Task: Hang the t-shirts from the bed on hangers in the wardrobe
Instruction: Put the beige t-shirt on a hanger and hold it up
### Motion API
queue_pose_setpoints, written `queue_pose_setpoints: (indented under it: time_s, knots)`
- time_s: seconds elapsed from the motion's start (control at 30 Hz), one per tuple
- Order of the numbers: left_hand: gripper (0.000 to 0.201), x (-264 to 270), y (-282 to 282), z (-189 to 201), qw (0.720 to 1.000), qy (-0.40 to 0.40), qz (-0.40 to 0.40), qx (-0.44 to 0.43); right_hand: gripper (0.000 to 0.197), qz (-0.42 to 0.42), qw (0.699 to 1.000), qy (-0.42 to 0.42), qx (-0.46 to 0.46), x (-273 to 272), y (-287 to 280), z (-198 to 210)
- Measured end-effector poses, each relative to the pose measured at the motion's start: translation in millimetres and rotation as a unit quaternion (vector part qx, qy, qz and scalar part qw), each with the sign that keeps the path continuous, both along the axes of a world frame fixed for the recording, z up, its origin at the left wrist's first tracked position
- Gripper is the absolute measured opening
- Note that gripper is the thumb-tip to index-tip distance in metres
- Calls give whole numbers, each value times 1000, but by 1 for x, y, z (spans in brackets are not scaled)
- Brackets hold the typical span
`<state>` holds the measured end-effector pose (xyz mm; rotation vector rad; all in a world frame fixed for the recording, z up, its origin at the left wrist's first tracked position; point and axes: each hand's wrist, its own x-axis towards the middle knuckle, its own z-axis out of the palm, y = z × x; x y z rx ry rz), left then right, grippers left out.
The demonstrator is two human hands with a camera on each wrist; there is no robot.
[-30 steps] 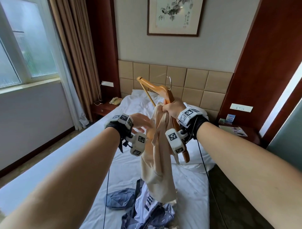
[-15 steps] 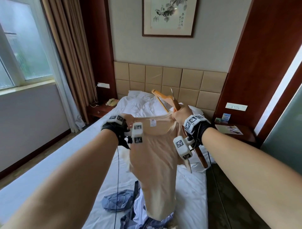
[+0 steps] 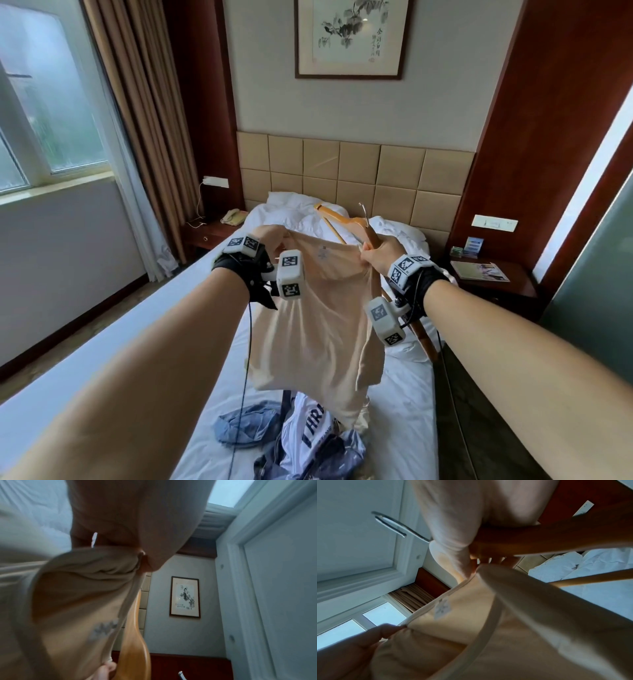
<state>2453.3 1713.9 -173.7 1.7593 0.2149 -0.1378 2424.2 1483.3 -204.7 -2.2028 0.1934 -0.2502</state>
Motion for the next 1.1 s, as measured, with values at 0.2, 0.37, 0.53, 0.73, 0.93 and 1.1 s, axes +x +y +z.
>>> queue_pose_setpoints:
  time_s: [0.2, 0.37, 0.53, 0.73, 0.93, 1.1]
  knots:
    - [36, -9, -11, 12, 996, 60, -58, 5, 34, 5, 999, -36, 22, 4, -6, -6]
    - [30, -9, -15, 11, 997, 30, -46, -59, 58, -24, 997, -78, 15, -3, 0, 2]
    - [33, 7, -3, -6, 997, 47, 15, -63, 80, -96, 991, -85, 24, -4, -7, 5]
    - [19, 11, 14, -26, 999, 26, 44, 16, 74, -116, 983, -111, 90, 1, -20, 5]
    - [38, 18, 23, -33, 985, -43, 102, 129, 69, -103, 980, -103, 133, 6, -22, -6]
    - [26, 17, 24, -39, 971, -116, 111, 176, 69, -108, 979, -105, 137, 11, -20, -6]
